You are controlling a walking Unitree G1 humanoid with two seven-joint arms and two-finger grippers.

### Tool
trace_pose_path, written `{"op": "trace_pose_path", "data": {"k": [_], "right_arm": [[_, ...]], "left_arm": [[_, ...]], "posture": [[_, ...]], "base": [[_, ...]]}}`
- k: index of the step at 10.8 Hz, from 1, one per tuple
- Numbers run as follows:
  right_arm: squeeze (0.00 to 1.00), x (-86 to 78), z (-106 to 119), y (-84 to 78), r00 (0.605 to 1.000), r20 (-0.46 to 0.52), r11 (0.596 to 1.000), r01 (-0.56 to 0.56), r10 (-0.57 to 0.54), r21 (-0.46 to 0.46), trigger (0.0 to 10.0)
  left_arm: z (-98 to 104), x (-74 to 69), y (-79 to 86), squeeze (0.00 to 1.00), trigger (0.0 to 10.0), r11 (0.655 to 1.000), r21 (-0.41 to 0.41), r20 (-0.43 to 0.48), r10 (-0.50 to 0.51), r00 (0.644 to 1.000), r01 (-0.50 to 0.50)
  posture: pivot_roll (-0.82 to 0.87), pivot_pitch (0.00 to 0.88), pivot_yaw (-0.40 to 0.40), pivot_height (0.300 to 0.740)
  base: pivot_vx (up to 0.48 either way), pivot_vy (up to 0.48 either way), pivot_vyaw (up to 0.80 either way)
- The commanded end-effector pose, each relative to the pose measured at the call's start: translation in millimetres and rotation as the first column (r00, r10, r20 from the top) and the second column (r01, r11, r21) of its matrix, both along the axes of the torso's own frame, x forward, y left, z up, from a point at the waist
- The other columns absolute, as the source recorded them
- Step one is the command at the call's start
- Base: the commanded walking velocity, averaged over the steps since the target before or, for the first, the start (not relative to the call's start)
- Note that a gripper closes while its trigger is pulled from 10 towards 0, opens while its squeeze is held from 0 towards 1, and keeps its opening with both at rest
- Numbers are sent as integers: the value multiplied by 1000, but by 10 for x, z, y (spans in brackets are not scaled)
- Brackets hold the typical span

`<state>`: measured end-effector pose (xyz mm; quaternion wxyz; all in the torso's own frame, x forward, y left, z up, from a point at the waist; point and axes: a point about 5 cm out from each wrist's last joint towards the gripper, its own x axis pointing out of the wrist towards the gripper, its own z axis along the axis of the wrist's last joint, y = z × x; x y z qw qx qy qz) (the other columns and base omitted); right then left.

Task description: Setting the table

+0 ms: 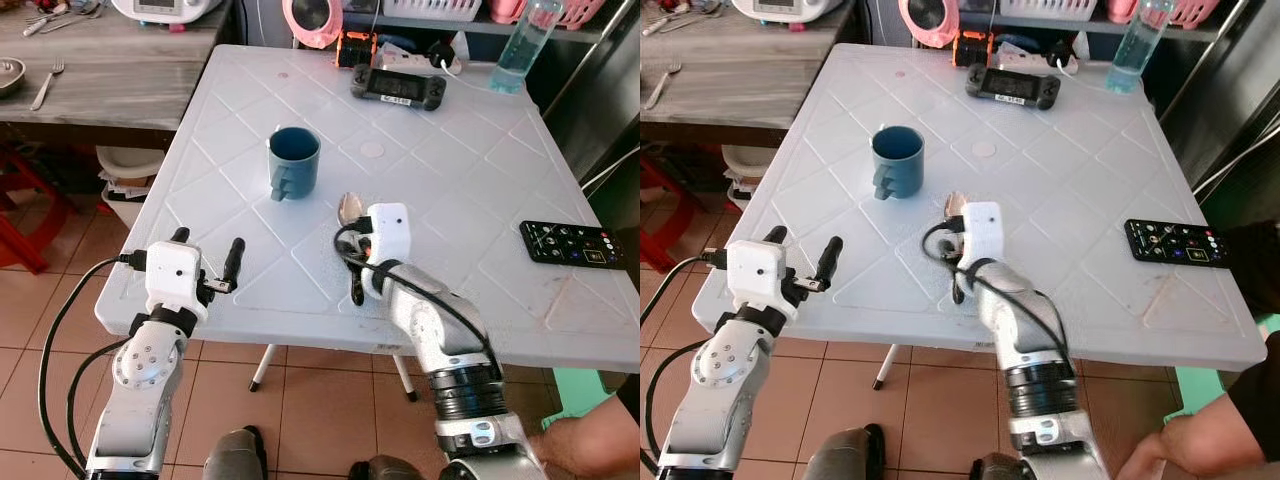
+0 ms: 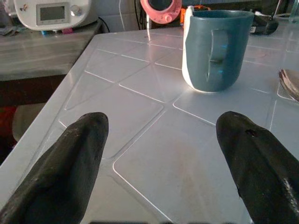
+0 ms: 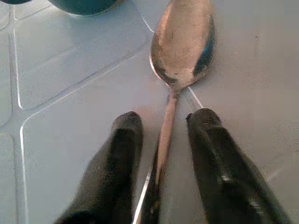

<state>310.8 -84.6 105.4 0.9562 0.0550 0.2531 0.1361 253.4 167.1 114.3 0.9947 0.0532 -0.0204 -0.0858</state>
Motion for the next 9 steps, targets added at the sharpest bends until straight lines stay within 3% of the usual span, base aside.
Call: {"op": "trace_pose_path", "data": {"k": [1, 5, 9], "right_arm": [[0, -279, -576, -180, 952, -303, 999, 32, -44, -42, 0], [0, -320, -693, -421, 938, -342, 997, 33, -54, -66, 0], [0, -389, -658, -609, 932, -328, 988, 145, -155, -56, 0]], "left_arm": [[-13, 8, -14, 0, 10000, 1000, -6, -3, -6, 1000, 6], [-43, -5, -66, 0, 10000, 999, -21, -16, -26, 1000, 26], [-47, -6, -58, 0, 10000, 999, -22, -20, -29, 999, 28]], "posture": [[28, 102, -26, 740], [19, 99, -31, 740], [20, 97, -26, 740]], "base": [[0, 0, 0], [0, 0, 0], [0, 0, 0]]}}
